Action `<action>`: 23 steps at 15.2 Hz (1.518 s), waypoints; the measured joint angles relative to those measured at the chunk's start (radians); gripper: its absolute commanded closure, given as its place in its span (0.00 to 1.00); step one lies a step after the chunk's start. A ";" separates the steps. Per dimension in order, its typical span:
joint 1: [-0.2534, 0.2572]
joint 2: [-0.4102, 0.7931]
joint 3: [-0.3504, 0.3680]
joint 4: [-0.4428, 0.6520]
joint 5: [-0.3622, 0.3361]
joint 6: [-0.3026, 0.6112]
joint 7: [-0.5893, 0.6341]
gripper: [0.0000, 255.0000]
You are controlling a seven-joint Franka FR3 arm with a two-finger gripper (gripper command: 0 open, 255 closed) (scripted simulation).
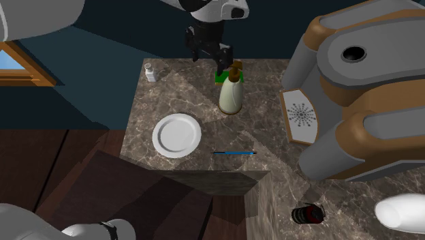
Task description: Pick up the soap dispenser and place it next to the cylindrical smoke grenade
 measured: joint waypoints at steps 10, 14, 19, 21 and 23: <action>-0.070 0.347 -0.037 0.367 0.085 0.005 0.052 0.00; -0.074 0.381 -0.036 0.362 0.093 0.044 0.052 0.00; -0.072 0.390 -0.034 0.329 0.096 0.086 0.052 0.00; -0.072 0.390 -0.034 0.328 0.096 0.088 0.051 0.00; -0.072 0.390 -0.034 0.327 0.096 0.088 0.051 0.00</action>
